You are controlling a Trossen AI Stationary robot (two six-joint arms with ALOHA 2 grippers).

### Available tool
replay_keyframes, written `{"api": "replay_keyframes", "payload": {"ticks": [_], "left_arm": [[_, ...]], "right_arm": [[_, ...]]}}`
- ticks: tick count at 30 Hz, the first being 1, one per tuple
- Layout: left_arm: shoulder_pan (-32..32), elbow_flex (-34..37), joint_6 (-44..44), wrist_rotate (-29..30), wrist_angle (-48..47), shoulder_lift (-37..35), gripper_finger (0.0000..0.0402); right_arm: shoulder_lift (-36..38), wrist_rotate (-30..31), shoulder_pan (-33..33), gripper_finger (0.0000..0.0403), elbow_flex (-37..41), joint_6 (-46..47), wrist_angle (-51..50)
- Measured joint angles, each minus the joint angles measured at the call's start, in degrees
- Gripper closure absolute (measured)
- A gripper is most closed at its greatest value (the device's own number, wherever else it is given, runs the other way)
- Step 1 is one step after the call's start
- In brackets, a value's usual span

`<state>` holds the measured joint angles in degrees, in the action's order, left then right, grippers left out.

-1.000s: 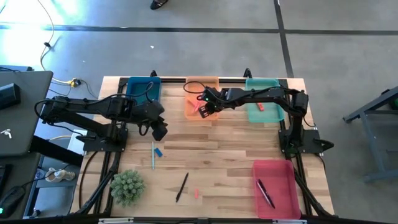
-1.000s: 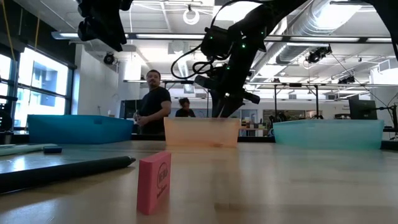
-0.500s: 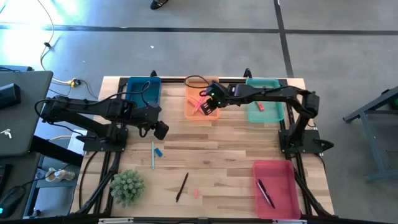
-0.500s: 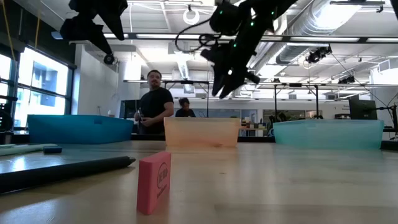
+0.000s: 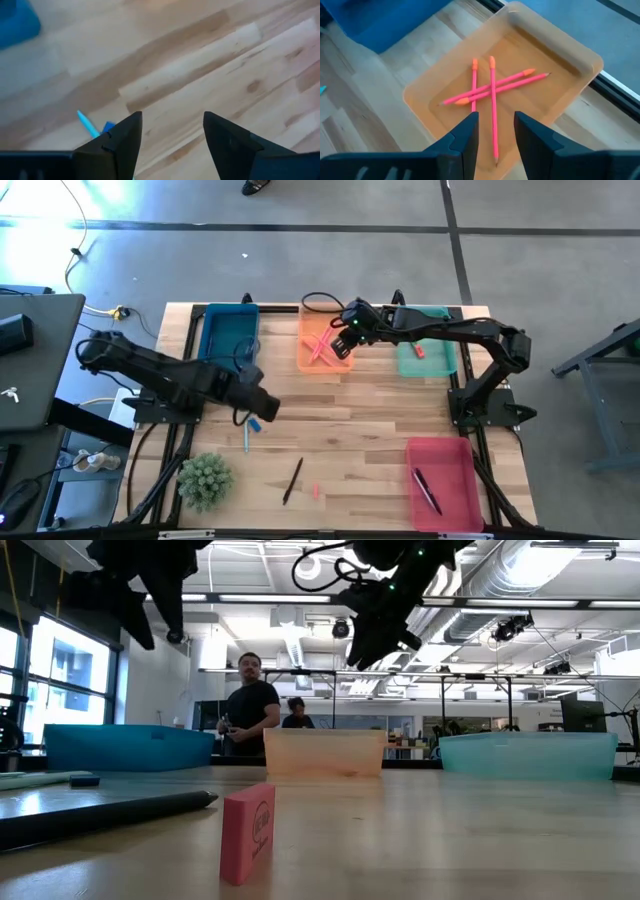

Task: Sort crayons/erasers/pens/pencils in bins
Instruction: Put the blue pen into the pink bin

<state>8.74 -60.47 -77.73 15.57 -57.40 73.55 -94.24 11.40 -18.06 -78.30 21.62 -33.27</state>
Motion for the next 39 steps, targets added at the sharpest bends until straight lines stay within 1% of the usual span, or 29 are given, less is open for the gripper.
{"api": "replay_keyframes", "payload": {"ticks": [7, 11, 14, 21, 26, 31, 35, 39], "left_arm": [[5.4, 0.0, -8.0, -3.4, -1.7, 5.8, 0.0204], [8.6, 0.0, -14.8, -5.5, -4.3, 7.5, 0.0204], [11.5, 0.1, -20.1, -5.5, -5.6, 7.6, 0.0204], [18.7, 5.2, -36.7, -6.6, -5.7, 7.0, 0.0204], [21.1, 7.4, -44.1, -6.7, -5.0, 7.4, 0.0204], [21.4, 10.0, -45.3, -6.7, -0.4, 7.4, 0.0204], [20.8, 12.6, -45.3, -6.5, 4.5, 7.4, 0.0204], [19.9, 14.5, -45.3, -5.9, 7.3, 7.4, 0.0204]], "right_arm": [[0.0, -0.1, 0.0, 0.0285, 0.0, -2.6, -1.3], [0.0, -0.5, 0.0, 0.0285, 0.0, -2.6, -1.3], [0.0, -1.0, 0.0, 0.0285, 0.0, -3.1, -1.3], [0.0, -1.9, 0.1, 0.0285, 0.0, -4.1, -1.3], [0.0, -2.3, 0.1, 0.0285, 0.0, -4.1, -1.2], [0.0, -2.3, 0.1, 0.0285, 0.0, -4.1, -1.0], [0.0, -2.2, 0.1, 0.0285, 0.0, -4.1, -0.8], [0.0, -2.2, 0.1, 0.0285, 0.0, -3.9, -0.8]]}}
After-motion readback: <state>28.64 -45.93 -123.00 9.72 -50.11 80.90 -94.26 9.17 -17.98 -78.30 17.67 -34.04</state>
